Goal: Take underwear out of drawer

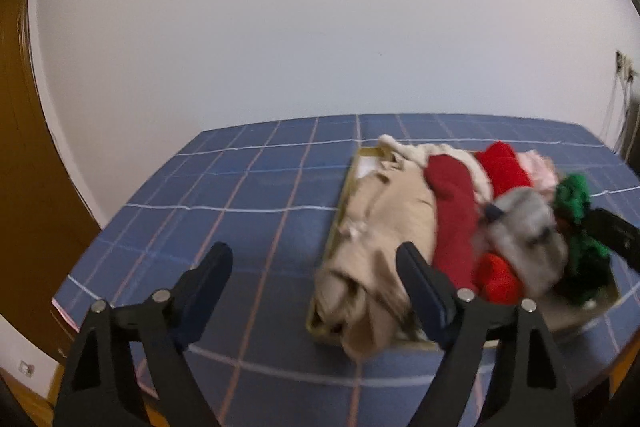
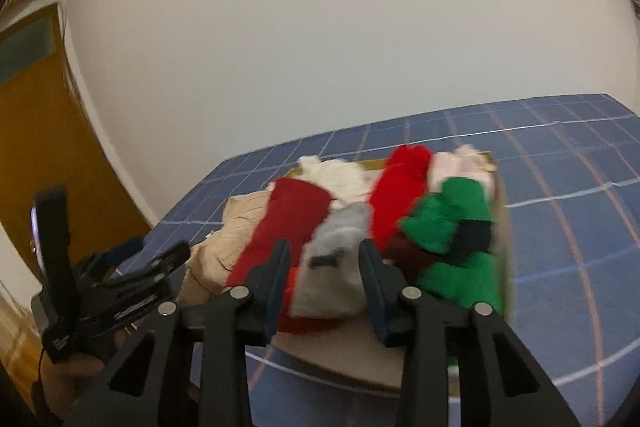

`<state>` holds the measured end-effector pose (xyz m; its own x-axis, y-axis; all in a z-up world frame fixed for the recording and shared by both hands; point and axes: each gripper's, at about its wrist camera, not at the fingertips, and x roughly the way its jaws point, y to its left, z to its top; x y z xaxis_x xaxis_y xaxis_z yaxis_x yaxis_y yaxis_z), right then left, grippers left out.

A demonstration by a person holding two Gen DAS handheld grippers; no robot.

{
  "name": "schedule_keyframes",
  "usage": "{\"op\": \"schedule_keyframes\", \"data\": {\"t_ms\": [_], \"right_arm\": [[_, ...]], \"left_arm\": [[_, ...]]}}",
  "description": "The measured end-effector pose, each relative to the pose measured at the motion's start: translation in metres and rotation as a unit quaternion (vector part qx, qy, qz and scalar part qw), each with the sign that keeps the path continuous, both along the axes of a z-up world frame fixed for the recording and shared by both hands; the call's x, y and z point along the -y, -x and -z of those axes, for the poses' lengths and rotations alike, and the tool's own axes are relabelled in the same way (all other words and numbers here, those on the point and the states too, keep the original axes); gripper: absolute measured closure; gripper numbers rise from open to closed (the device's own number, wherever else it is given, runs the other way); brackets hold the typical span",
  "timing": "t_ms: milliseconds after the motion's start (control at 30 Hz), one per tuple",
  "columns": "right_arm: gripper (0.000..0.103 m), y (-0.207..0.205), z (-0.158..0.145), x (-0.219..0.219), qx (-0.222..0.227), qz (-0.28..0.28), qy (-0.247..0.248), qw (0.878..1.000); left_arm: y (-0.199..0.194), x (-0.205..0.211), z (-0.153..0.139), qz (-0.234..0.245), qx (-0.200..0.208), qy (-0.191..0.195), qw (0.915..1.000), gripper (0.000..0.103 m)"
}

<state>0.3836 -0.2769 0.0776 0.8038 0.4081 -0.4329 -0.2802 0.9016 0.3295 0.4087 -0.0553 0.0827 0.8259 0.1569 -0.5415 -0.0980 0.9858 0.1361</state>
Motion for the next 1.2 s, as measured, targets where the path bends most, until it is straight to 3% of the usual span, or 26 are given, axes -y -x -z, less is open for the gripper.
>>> {"op": "schedule_keyframes", "data": {"t_ms": [100, 167, 267, 333, 433, 533, 600, 800, 900, 1033, 1200], "right_arm": [[0.065, -0.019, 0.003, -0.019, -0.028, -0.026, -0.015, 0.999], [0.064, -0.034, 0.011, -0.032, -0.062, -0.05, -0.04, 0.996], [0.064, -0.051, 0.02, -0.055, -0.092, -0.068, -0.031, 0.993], [0.065, -0.057, 0.026, -0.06, -0.099, -0.057, -0.022, 0.993], [0.065, -0.065, 0.033, -0.057, -0.127, -0.032, -0.011, 0.991], [0.069, -0.065, 0.036, -0.058, -0.118, -0.035, 0.007, 0.992], [0.076, -0.066, 0.036, -0.062, -0.119, -0.024, 0.032, 0.992], [0.08, -0.091, 0.038, -0.065, -0.157, -0.022, 0.062, 0.985], [0.081, -0.109, 0.042, -0.062, -0.18, -0.02, 0.048, 0.982], [0.081, -0.108, 0.045, -0.057, -0.172, -0.02, 0.043, 0.984], [0.081, -0.089, 0.047, -0.059, -0.138, -0.02, 0.117, 0.983]], "left_arm": [[-0.023, -0.001, 0.006, -0.001, -0.027, 0.001, 0.9996, 0.044], [-0.039, 0.001, 0.017, 0.013, -0.057, 0.013, 0.9982, 0.05], [-0.057, 0.013, 0.028, 0.031, -0.084, 0.006, 0.996, 0.063], [-0.067, 0.015, 0.031, 0.031, -0.089, -0.005, 0.9955, 0.066], [-0.075, 0.018, 0.034, 0.047, -0.106, 0.022, 0.993, 0.067], [-0.082, 0.028, 0.035, 0.064, -0.107, -0.003, 0.9922, 0.07], [-0.092, 0.03, 0.041, 0.087, -0.128, 0.029, 0.9874, 0.095], [-0.088, 0.022, 0.049, 0.032, -0.101, 0.091, 0.9903, 0.093], [-0.082, 0.022, 0.051, -0.004, -0.09, 0.088, 0.992, 0.089], [-0.084, 0.026, 0.052, -0.024, -0.082, 0.08, 0.9931, 0.086], [-0.083, 0.033, 0.048, -0.033, -0.084, 0.061, 0.9941, 0.08]]}}
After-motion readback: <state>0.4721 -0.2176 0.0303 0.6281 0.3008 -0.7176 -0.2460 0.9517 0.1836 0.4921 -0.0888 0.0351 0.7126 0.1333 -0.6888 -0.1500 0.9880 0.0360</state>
